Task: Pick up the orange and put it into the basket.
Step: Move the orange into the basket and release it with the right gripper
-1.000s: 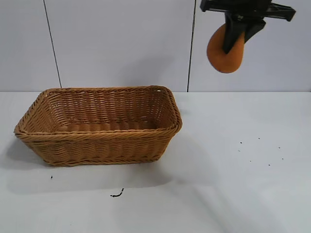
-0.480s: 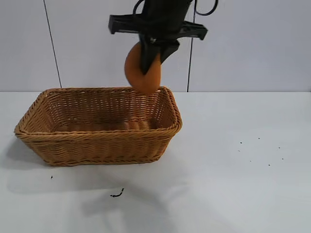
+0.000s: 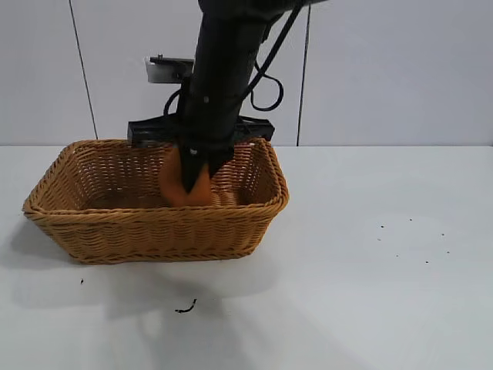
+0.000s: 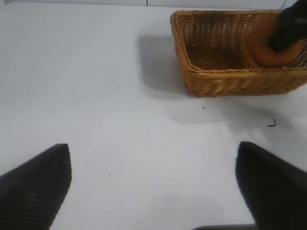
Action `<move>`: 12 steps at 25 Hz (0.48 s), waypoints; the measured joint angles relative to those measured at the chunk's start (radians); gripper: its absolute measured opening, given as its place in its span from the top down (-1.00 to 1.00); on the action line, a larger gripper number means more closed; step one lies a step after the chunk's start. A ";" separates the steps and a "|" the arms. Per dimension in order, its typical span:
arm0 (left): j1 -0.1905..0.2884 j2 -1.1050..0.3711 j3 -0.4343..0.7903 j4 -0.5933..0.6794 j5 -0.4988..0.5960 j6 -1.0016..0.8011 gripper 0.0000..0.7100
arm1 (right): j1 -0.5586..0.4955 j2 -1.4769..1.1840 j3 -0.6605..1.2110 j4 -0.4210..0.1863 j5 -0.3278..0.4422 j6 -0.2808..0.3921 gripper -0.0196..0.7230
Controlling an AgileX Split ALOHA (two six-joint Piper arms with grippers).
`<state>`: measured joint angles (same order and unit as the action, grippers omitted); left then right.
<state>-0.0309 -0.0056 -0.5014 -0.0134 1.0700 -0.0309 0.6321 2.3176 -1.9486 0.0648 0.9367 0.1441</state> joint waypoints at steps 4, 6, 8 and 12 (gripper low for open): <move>0.000 0.000 0.000 0.000 0.000 0.000 -0.88 | 0.000 0.000 -0.060 -0.007 0.094 0.000 -0.76; 0.000 0.000 0.000 0.000 0.000 0.000 -0.88 | 0.000 0.000 -0.120 -0.024 0.160 0.000 -0.79; 0.000 0.000 0.000 0.000 0.000 0.000 -0.88 | 0.000 0.000 -0.191 -0.044 0.240 0.000 -0.80; 0.000 0.000 0.000 0.000 0.000 0.000 -0.88 | -0.016 -0.011 -0.292 -0.076 0.267 0.009 -0.80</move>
<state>-0.0309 -0.0056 -0.5014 -0.0134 1.0700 -0.0309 0.6166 2.3071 -2.2405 -0.0115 1.2041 0.1534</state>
